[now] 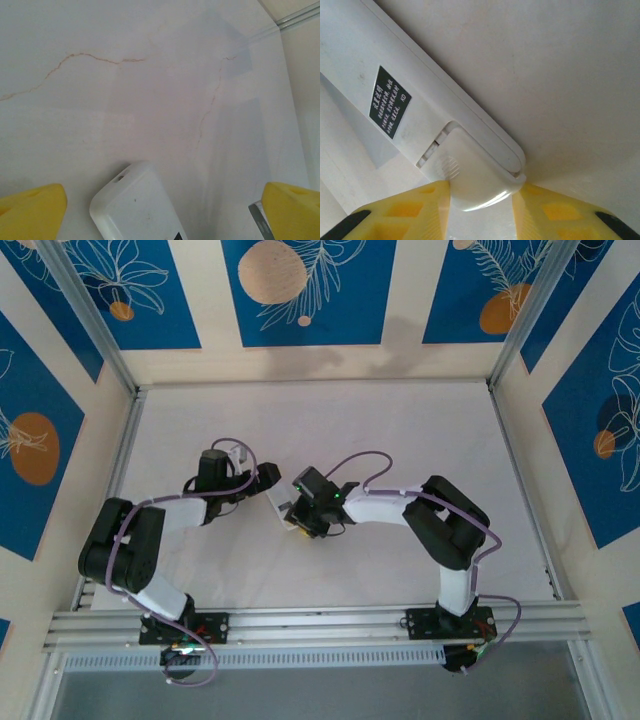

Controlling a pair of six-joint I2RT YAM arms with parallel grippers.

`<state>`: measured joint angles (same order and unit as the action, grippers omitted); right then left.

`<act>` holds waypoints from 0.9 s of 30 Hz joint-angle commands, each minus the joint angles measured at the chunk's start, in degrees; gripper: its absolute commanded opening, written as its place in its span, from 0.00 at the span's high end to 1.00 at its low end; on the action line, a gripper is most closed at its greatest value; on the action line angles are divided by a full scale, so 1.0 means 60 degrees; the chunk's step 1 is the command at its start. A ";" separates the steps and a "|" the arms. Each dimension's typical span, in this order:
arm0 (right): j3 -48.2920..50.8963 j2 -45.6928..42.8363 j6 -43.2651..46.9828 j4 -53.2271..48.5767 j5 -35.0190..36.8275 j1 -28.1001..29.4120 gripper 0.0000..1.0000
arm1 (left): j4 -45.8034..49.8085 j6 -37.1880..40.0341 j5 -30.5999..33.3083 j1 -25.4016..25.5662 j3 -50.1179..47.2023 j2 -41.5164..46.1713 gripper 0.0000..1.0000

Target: Load the batteries into the remote control

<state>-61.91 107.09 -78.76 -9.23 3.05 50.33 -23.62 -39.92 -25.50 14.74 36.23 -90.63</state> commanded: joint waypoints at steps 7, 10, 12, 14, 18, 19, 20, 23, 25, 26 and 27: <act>-0.0508 0.0282 0.0693 -0.0856 0.0088 -0.0187 0.61 | -0.0501 0.0117 -0.0563 -0.0143 0.0414 -0.0447 0.00; -0.0692 0.0387 0.0884 -0.0940 -0.0057 -0.0197 0.61 | -0.0568 0.0106 -0.0653 -0.0143 0.0495 -0.0528 0.00; -0.0812 0.0465 0.0977 -0.1036 -0.0140 -0.0231 0.62 | -0.0577 0.0117 -0.0644 -0.0137 0.0568 -0.0583 0.00; -0.0869 0.0547 0.1019 -0.1031 -0.0231 -0.0263 0.62 | -0.0601 0.0139 -0.0746 -0.0141 0.0633 -0.0699 0.00; -0.1047 0.0666 0.1143 -0.1169 -0.0359 -0.0302 0.62 | -0.0806 0.0085 -0.0979 -0.0139 0.0631 -0.1021 0.00; -0.1088 0.0655 0.1182 -0.1218 -0.0361 -0.0302 0.62 | -0.0880 0.0062 -0.1060 -0.0143 0.0613 -0.1084 0.00; -0.1143 0.0650 0.1237 -0.1292 -0.0362 -0.0313 0.62 | -0.0957 0.0026 -0.1145 -0.0139 0.0591 -0.1128 0.00; -0.1322 0.0651 0.1396 -0.1594 -0.0340 -0.0320 0.62 | -0.1277 -0.0135 -0.1384 -0.0117 0.0447 -0.1209 0.01; -0.1404 0.0653 0.1474 -0.1690 -0.0328 -0.0344 0.62 | -0.1450 -0.0202 -0.1490 -0.0100 0.0321 -0.1179 0.04; -0.1423 0.0639 0.1481 -0.1740 -0.0317 -0.0335 0.62 | -0.1520 -0.0216 -0.1510 -0.0099 0.0244 -0.1135 0.06; -0.1433 0.0631 0.1500 -0.1756 -0.0325 -0.0346 0.63 | -0.1568 -0.0224 -0.1522 -0.0085 0.0185 -0.1099 0.10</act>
<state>-68.90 110.13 -71.29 -17.61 1.50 48.60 -29.69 -40.82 -32.12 14.74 38.59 -97.58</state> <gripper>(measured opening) 0.376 0.931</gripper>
